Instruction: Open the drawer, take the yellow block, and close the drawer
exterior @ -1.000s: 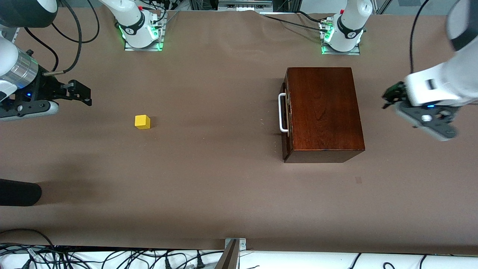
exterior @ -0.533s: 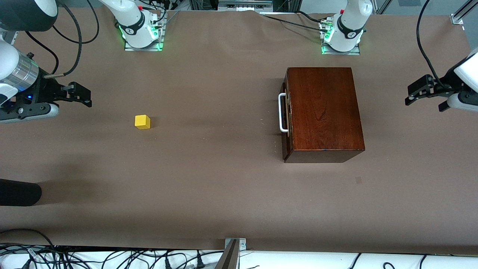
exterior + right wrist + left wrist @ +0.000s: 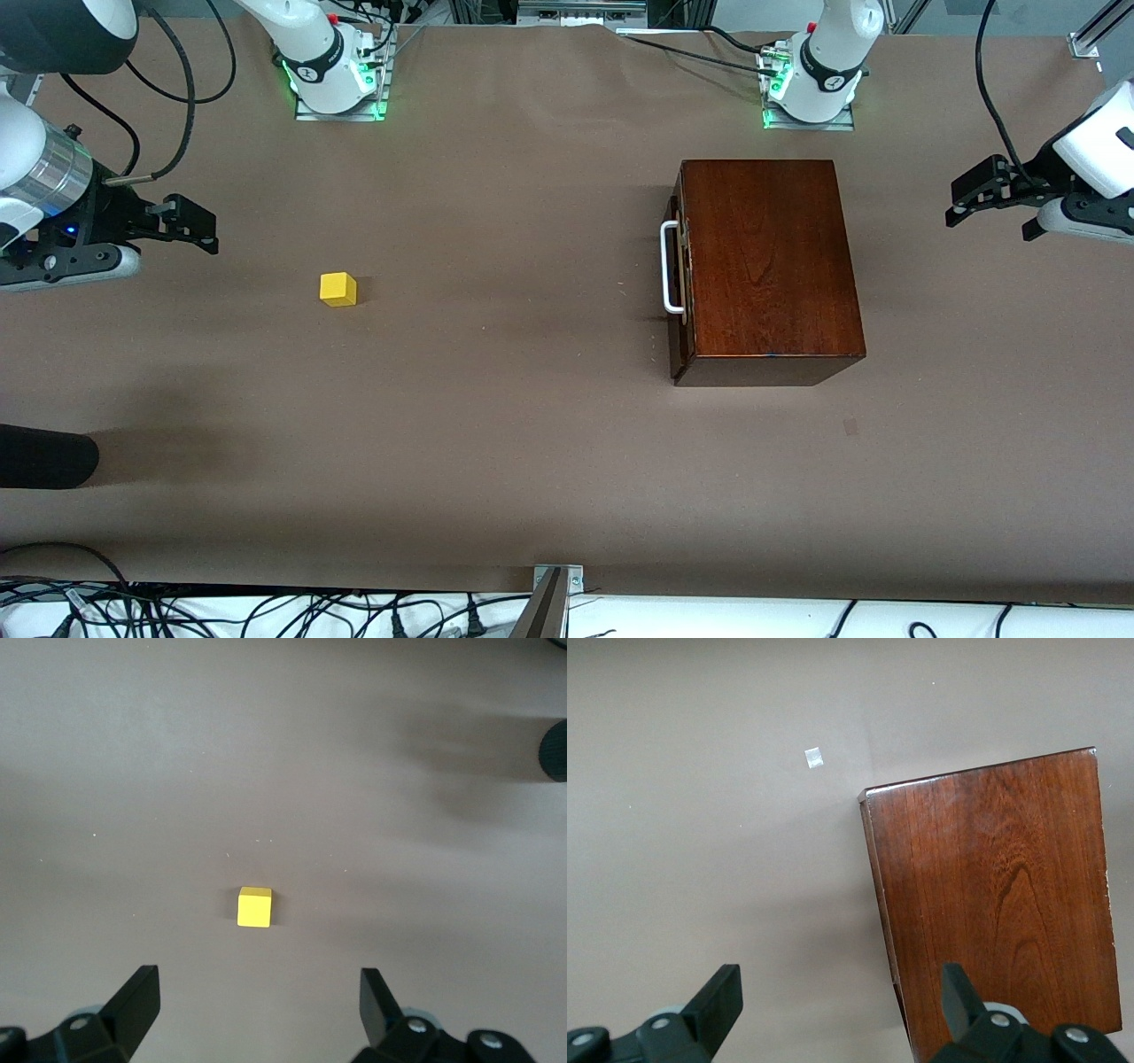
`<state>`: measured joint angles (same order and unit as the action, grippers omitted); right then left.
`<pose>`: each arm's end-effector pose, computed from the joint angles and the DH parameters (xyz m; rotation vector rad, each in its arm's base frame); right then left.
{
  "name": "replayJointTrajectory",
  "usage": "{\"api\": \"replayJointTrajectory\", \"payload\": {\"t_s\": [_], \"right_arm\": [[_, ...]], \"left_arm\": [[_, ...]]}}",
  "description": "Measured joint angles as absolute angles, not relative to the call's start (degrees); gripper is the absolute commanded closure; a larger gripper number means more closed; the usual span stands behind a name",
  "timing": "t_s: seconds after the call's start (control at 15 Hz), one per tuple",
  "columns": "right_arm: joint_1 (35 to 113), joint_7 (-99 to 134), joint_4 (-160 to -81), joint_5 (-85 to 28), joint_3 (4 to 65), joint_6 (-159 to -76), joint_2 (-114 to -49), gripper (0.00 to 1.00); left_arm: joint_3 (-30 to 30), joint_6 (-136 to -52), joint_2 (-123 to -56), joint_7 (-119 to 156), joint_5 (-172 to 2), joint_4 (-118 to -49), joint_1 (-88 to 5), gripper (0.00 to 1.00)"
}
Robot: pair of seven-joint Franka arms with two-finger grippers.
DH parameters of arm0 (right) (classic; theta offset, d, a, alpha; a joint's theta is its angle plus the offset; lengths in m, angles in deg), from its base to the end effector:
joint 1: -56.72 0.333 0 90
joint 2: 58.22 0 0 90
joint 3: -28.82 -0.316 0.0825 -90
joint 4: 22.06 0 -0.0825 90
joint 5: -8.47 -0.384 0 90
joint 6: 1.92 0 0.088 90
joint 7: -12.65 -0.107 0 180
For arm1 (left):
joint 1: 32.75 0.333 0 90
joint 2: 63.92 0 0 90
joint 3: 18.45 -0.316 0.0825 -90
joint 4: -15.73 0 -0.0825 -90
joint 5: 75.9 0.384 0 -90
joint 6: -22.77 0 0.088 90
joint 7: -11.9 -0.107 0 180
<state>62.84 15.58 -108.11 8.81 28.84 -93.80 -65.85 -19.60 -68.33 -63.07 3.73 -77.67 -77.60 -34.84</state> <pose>0.5935 0.0628 0.5832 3.1246 0.2472 -0.0490 0.5503 -0.0122 0.6070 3.0991 -0.2454 -0.0343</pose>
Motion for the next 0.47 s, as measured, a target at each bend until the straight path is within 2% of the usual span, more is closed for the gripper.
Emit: {"api": "replayJointTrajectory", "payload": {"t_s": [0.47], "right_arm": [[62.8,15.6,-108.1,8.8,28.8,-93.8,-65.8,0.0]], "left_arm": [[-18.9,-68.3,-63.0,3.8,-75.0,-77.6,-35.5,0.0]]}}
